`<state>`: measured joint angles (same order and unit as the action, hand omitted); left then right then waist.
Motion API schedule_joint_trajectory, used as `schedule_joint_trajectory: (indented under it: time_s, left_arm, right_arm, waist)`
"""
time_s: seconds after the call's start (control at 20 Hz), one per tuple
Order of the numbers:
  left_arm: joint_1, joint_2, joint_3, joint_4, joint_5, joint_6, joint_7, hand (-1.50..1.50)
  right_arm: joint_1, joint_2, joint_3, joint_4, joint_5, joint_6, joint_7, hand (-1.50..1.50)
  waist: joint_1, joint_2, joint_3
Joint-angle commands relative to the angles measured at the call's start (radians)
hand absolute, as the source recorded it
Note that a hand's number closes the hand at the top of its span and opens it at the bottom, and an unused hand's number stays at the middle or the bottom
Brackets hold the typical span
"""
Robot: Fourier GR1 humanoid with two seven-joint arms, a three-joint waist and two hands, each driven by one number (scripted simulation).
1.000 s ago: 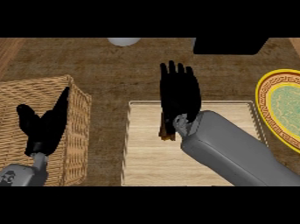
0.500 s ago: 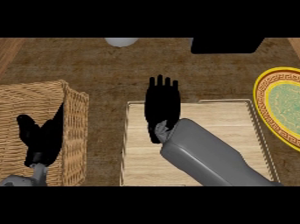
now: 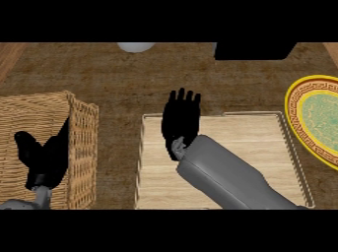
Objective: Pick the sweet potato from the tray and place it in the plate
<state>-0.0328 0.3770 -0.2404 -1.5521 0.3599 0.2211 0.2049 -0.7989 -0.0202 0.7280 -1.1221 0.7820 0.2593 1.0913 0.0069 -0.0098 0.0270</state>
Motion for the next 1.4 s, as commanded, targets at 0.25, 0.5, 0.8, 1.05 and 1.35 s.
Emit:
schedule_joint_trajectory:
  time_s: [0.25, 0.5, 0.8, 1.05, 1.35]
  left_arm:
    - [0.032, -0.055, -0.039, 0.073, -0.006, 0.0, -0.006, 0.0]
    - [0.03, -0.078, -0.049, 0.09, -0.026, 0.016, -0.034, 0.0]
    - [0.053, -0.078, -0.059, 0.074, -0.018, 0.029, -0.002, 0.0]
    - [0.028, -0.067, -0.044, 0.11, -0.019, 0.009, -0.031, 0.0]
    - [0.08, -0.1, -0.093, 0.087, -0.049, 0.024, -0.068, 0.0]
  right_arm:
    - [-0.016, 0.019, -0.009, 0.107, 0.044, 0.016, 0.117, -1.5]
    - [0.045, 0.02, -0.003, 0.124, 0.054, -0.006, 0.077, -1.5]
    - [0.065, -0.017, 0.005, 0.133, 0.037, 0.106, -0.018, 1.5]
    - [0.034, 0.02, 0.018, 0.181, 0.077, 0.081, 0.002, 1.5]
    - [-0.013, 0.02, 0.066, 0.157, 0.147, 0.034, -0.035, 1.5]
  waist:
    - [0.004, 0.013, -0.028]
    - [-0.001, 0.014, -0.028]
    - [-0.012, 0.01, -0.028]
    - [-0.005, 0.013, -0.029]
    - [0.005, 0.011, -0.028]
